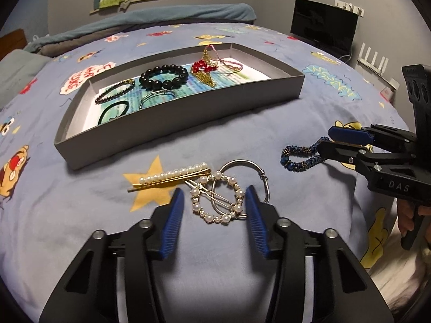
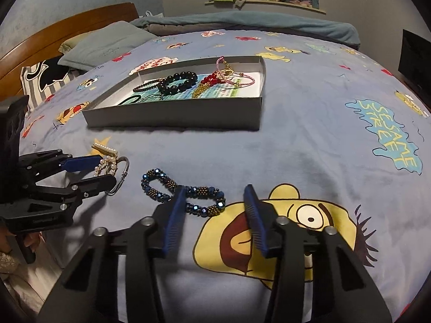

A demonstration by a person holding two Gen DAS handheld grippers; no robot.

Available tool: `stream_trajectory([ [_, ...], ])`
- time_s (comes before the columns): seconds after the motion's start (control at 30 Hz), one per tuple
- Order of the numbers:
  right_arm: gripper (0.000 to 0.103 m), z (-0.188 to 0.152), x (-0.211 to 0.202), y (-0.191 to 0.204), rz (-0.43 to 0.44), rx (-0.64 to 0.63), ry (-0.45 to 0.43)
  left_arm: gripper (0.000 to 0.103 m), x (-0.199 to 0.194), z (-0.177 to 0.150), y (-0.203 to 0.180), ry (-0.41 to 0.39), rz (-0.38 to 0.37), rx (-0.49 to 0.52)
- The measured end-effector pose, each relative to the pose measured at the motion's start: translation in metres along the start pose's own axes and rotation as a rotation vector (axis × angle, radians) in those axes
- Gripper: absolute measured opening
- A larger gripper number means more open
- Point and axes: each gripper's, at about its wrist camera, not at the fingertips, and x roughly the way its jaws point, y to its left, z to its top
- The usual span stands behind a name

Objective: Organize jewelry
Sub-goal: 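Grasp the pearl circle hair clip with the left tool while the right tool grasps the blue bead bracelet, then carry the pearl clip and blue bead bracelet into the gray tray with both tools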

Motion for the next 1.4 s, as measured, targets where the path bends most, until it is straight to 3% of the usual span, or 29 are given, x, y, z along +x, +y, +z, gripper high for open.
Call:
stream_trajectory([
  [0.1, 0.038, 0.001, -0.003, -0.004, 0.009, 0.021, -0.009, 0.043, -0.002, 0.000, -0.001, -0.003, -0.004, 0.009],
  [0.17, 0.033, 0.001, -0.004, -0.006, 0.007, 0.025, -0.004, 0.043, -0.001, 0.000, -0.002, 0.000, -0.007, 0.014],
  [0.47, 0.033, 0.000, 0.011, -0.004, 0.002, 0.013, 0.050, 0.044, 0.005, 0.001, -0.006, 0.013, 0.014, 0.039],
  [0.53, 0.028, 0.000, 0.012, -0.003, 0.006, 0.011, 0.054, 0.042, 0.005, 0.001, -0.007, 0.013, 0.014, 0.041],
  [0.6, 0.011, 0.001, 0.011, -0.003, 0.018, 0.008, 0.051, 0.042, 0.003, 0.001, -0.007, 0.007, 0.014, 0.043],
  [0.7, 0.008, 0.000, 0.009, 0.000, 0.008, -0.010, 0.045, 0.042, 0.000, 0.001, -0.006, 0.000, 0.012, 0.049],
  [1.0, 0.007, 0.005, -0.018, 0.004, 0.026, -0.018, -0.073, 0.042, -0.025, 0.005, -0.002, -0.064, -0.016, 0.031],
  [1.4, 0.007, 0.056, -0.055, 0.023, -0.085, -0.124, -0.246, 0.042, -0.044, 0.053, 0.025, -0.137, -0.015, -0.015],
])
